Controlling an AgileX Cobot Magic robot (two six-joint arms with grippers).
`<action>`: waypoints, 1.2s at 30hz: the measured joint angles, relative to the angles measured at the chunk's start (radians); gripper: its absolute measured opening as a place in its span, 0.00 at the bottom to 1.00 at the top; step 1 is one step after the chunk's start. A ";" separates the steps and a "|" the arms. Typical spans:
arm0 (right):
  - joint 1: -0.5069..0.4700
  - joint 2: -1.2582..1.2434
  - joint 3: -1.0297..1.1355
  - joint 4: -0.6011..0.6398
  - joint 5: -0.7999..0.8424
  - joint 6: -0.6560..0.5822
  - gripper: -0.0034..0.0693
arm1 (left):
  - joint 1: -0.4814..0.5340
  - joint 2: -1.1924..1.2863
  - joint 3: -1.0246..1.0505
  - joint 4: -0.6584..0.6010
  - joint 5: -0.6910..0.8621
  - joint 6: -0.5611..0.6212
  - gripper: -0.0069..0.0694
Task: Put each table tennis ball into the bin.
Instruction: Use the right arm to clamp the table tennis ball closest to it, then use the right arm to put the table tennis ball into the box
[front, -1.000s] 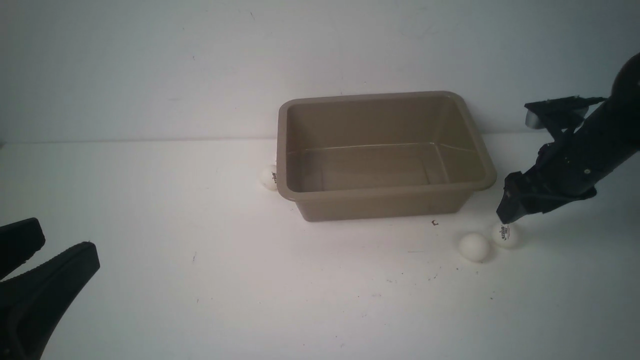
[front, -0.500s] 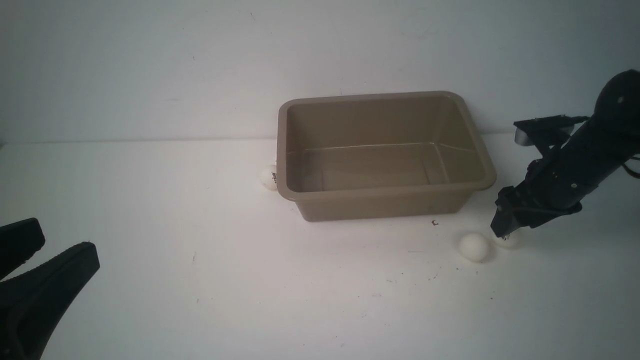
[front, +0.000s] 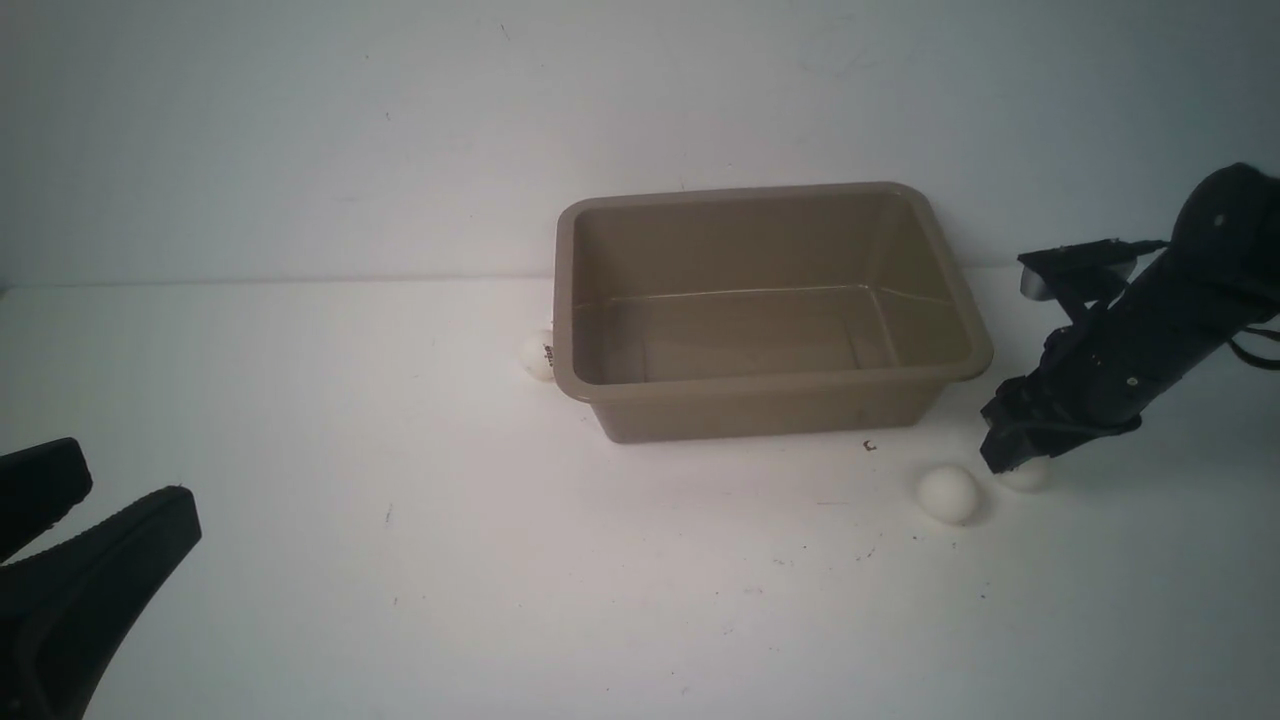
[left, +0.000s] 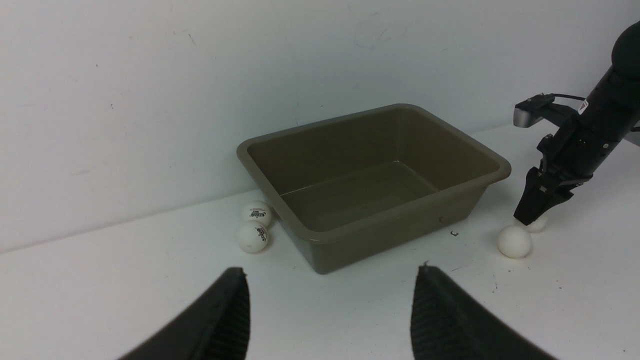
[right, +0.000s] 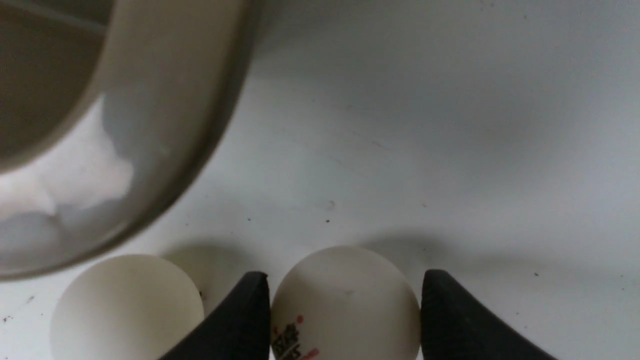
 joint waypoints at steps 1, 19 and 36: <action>0.000 0.001 -0.005 0.004 0.006 0.000 0.53 | 0.000 0.000 0.000 0.000 0.000 0.000 0.61; 0.023 -0.134 -0.540 0.071 0.341 0.010 0.53 | 0.000 0.000 0.000 -0.001 0.004 0.000 0.61; 0.172 0.023 -0.547 0.082 0.252 -0.027 0.53 | 0.000 0.000 0.000 -0.001 0.004 0.001 0.61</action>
